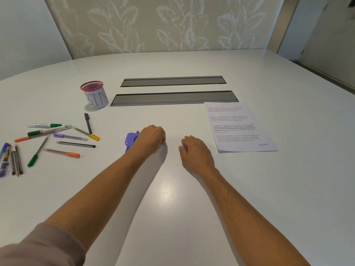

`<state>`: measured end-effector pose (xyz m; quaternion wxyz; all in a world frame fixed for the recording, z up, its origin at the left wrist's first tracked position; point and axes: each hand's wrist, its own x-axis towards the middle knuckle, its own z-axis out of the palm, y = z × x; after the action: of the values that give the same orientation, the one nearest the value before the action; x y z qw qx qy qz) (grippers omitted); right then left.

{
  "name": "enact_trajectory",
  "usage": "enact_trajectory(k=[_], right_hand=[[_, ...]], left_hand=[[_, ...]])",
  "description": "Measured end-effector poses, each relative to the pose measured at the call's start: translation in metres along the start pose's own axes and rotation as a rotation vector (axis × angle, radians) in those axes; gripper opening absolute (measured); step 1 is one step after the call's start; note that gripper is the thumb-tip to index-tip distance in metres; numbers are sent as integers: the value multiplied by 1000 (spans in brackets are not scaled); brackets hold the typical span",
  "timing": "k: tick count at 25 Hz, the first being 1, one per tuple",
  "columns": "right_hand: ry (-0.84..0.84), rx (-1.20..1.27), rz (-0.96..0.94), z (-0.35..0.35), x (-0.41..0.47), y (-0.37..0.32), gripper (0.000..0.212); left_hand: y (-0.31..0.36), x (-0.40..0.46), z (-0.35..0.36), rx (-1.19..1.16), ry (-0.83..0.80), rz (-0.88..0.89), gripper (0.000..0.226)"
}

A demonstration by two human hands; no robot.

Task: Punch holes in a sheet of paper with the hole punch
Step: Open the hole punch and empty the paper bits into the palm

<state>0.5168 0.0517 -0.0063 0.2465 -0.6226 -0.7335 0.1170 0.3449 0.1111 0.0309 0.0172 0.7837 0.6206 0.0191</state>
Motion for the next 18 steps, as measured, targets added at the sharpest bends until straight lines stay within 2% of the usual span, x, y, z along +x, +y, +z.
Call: enact_trajectory(k=[8, 11, 15, 17, 18], right_hand=[[8, 35, 10, 0, -1, -1, 37], [10, 169, 62, -4, 0, -3, 34], [104, 481, 176, -17, 2, -7, 32], [148, 690, 281, -20, 3, -11, 31], [154, 843, 359, -21, 3, -14, 31]], left_hand=[[7, -13, 1, 256, 62, 75, 9], [7, -16, 1, 262, 68, 91, 7], [6, -20, 2, 133, 35, 61, 10], [9, -23, -2, -79, 47, 0, 4], [11, -24, -5, -208, 57, -28, 7]])
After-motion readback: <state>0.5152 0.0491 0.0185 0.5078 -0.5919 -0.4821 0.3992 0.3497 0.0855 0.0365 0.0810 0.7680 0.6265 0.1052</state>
